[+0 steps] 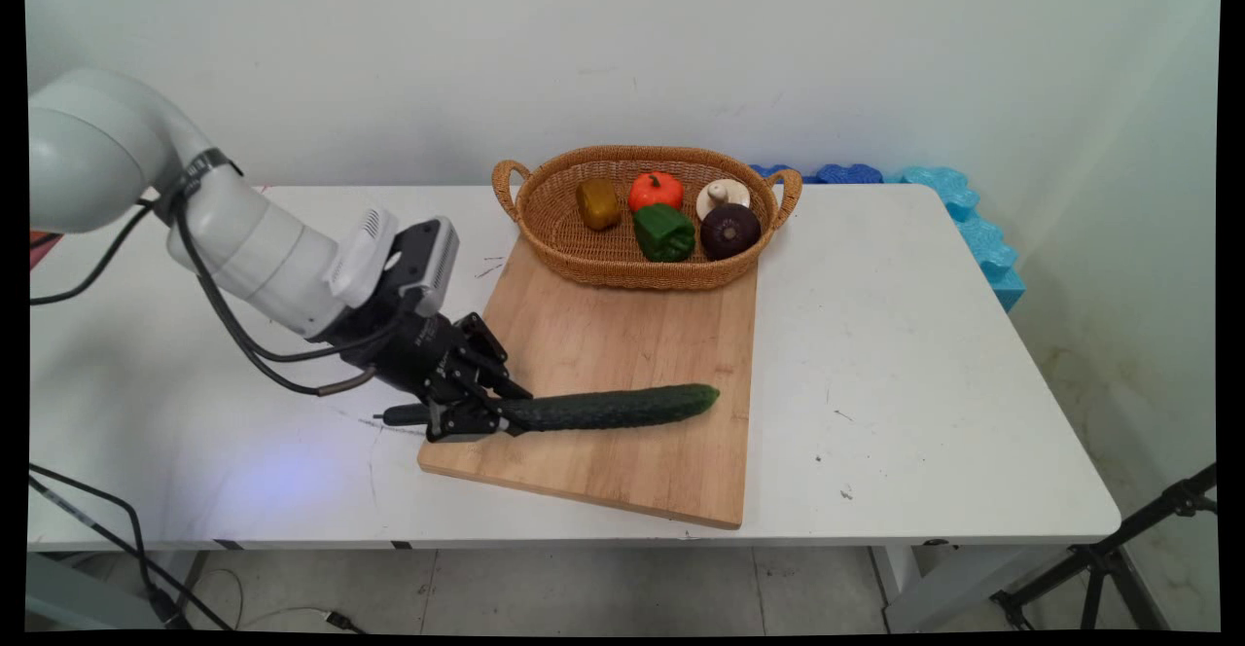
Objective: Place the picked object on the cutting board
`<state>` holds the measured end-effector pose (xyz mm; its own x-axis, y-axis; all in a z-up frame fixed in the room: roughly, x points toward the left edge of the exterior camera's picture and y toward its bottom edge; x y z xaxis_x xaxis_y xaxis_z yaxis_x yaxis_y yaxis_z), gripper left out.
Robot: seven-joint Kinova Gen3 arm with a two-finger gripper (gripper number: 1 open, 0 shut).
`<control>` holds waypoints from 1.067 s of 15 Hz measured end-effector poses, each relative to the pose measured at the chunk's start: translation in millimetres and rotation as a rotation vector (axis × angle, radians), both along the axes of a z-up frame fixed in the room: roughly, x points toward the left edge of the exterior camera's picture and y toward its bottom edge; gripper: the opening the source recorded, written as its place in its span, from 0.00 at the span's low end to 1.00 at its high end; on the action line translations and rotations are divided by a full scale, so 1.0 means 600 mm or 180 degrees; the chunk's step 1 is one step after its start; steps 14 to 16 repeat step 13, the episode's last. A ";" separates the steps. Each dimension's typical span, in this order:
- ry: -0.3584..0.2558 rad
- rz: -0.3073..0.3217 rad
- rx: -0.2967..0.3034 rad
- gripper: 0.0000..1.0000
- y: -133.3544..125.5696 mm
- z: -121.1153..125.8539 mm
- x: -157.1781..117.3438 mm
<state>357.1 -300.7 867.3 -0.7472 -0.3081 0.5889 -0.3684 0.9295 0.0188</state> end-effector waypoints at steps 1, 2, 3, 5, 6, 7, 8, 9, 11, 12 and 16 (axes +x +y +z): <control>-0.0011 0.0008 0.0002 0.00 -0.001 -0.006 -0.003; -0.0022 0.0016 0.0005 0.00 -0.003 -0.012 -0.006; -0.0029 0.0021 0.0008 0.00 -0.004 -0.016 -0.007; -0.0047 0.0031 0.0014 0.00 -0.006 -0.026 -0.012; -0.0052 0.0035 0.0015 0.00 -0.007 -0.030 -0.013; -0.0055 0.0038 0.0015 0.00 -0.007 -0.034 -0.015; -0.0057 0.0041 0.0018 1.00 -0.007 -0.037 -0.017; -0.0057 0.0043 0.0020 1.00 -0.008 -0.041 -0.019; -0.0046 0.0043 0.0021 1.00 -0.009 -0.045 -0.023; -0.0036 0.0043 0.0021 1.00 -0.010 -0.046 -0.026; -0.0023 0.0041 0.0020 1.00 -0.010 -0.045 -0.029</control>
